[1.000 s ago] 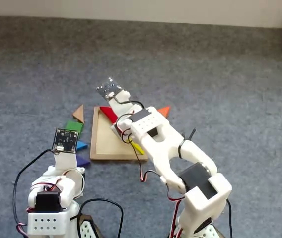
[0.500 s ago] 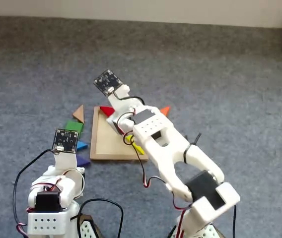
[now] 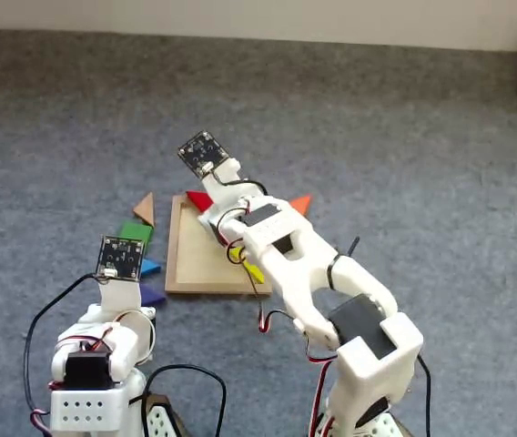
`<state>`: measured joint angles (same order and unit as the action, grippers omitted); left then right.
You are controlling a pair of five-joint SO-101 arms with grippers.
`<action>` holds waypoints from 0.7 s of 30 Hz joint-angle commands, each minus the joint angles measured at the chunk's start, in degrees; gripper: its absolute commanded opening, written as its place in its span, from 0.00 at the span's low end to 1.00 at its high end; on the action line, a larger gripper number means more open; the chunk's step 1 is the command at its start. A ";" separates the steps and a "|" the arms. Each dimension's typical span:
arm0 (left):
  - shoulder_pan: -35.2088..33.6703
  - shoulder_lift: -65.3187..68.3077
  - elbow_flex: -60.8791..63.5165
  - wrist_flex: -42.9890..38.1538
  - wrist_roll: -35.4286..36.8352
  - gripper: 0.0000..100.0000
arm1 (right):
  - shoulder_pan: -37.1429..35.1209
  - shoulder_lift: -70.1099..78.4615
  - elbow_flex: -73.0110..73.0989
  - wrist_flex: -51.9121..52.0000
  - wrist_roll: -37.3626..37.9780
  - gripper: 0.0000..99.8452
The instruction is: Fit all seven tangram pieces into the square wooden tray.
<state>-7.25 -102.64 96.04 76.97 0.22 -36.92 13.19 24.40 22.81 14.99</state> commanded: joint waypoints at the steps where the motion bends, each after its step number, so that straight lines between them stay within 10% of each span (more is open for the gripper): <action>1: -0.84 -1.45 1.10 0.18 0.35 0.01 | -0.84 -0.40 -0.66 8.57 -0.35 0.01; 21: -0.84 -1.45 1.10 0.18 0.35 0.01 | 0.40 -12.53 0.40 11.03 -0.44 0.01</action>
<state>-7.25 -102.64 96.04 76.97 0.22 -38.33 5.98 24.75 33.54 14.99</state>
